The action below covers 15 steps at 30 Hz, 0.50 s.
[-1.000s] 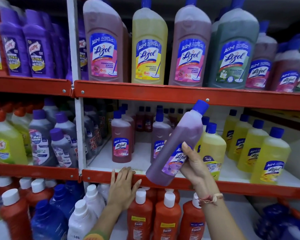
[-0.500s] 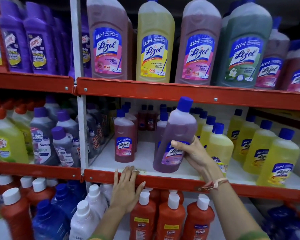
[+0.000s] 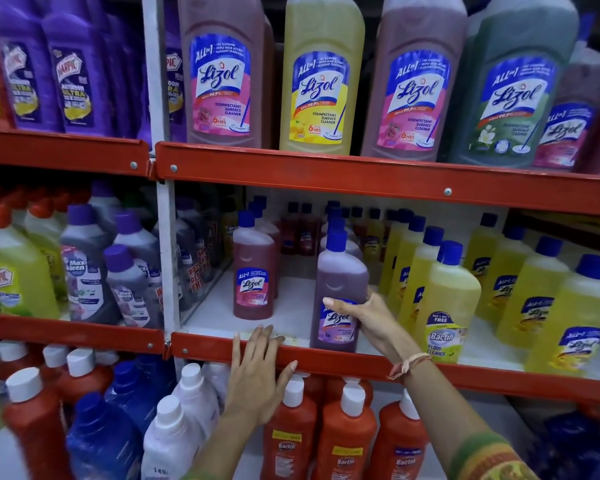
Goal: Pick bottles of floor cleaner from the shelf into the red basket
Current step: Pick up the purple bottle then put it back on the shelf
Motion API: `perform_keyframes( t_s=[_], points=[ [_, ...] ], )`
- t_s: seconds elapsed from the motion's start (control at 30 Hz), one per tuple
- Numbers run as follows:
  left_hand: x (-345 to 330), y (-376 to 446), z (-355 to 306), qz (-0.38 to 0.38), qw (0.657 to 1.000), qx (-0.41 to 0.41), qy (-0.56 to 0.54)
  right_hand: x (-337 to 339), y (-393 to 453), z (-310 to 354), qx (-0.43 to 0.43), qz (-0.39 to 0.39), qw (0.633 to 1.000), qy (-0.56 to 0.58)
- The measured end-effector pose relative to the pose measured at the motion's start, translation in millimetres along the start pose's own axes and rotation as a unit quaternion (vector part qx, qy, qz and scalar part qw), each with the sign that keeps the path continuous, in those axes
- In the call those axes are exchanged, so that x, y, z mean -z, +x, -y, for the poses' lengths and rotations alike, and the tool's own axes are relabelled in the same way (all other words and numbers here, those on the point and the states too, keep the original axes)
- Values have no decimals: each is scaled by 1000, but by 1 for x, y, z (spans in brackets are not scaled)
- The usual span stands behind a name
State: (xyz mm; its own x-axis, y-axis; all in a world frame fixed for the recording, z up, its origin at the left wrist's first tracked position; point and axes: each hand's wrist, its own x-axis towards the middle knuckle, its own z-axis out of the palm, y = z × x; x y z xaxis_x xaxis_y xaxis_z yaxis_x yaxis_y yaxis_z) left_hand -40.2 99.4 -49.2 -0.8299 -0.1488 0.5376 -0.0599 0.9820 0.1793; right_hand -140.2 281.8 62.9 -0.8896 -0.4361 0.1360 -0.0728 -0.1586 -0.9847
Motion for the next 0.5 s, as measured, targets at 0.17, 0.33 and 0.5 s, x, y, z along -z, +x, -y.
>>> perform_keyframes(
  t_s=[0.17, 0.33, 0.5],
  points=[
    [-2, 0, -1, -6, 1000, 1, 7, 0, 1, -3, -7, -10, 1000, -26],
    [-2, -1, 0, -7, 1000, -1, 7, 1, 2, -3, -13, -23, 997, -71],
    [2, -2, -1, -11, 1000, -3, -6, 3, -6, -6, -1, -34, 990, -133]
  ],
)
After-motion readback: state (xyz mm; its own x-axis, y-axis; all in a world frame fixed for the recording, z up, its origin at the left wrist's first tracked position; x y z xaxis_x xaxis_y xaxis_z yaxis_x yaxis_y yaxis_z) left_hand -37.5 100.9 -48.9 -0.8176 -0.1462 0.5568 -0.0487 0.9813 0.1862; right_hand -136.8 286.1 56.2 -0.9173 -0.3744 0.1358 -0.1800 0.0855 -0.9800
